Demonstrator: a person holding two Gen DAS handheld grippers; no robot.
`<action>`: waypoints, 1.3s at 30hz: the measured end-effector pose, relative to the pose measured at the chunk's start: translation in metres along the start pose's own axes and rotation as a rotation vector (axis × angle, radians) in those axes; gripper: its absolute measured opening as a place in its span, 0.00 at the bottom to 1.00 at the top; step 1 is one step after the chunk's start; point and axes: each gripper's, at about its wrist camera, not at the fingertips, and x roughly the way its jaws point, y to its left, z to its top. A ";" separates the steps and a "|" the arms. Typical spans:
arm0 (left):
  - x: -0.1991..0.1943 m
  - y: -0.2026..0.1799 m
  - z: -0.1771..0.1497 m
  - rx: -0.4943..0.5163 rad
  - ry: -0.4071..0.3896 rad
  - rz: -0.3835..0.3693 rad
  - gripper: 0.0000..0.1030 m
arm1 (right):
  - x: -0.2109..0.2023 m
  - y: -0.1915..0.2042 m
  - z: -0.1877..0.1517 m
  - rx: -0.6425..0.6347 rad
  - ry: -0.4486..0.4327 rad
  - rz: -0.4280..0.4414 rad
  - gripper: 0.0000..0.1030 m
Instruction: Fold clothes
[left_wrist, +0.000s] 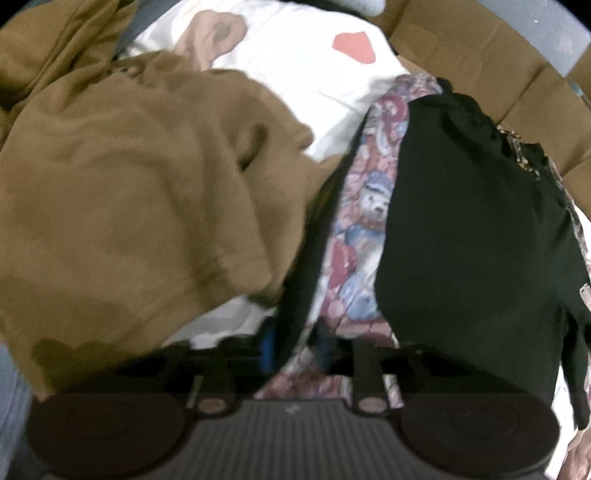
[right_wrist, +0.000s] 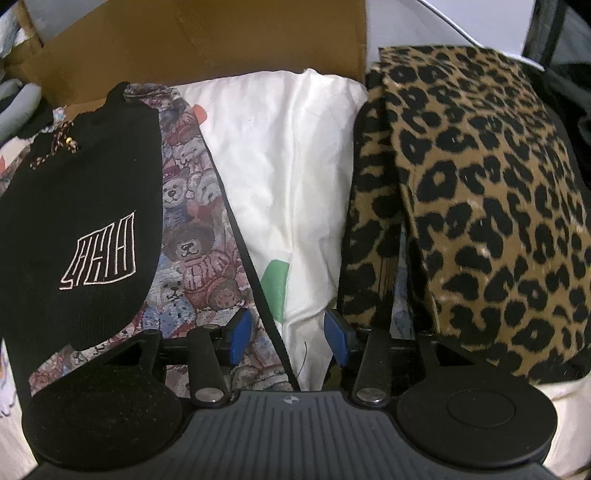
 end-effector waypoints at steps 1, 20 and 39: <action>-0.002 0.002 -0.001 0.001 0.006 -0.002 0.07 | -0.002 0.001 -0.001 0.000 0.001 0.007 0.49; -0.016 0.012 -0.022 -0.033 0.009 0.002 0.04 | -0.026 0.004 -0.014 -0.044 0.013 -0.027 0.07; -0.026 0.020 -0.049 0.015 -0.016 0.038 0.40 | -0.024 -0.012 -0.021 0.110 0.013 -0.066 0.26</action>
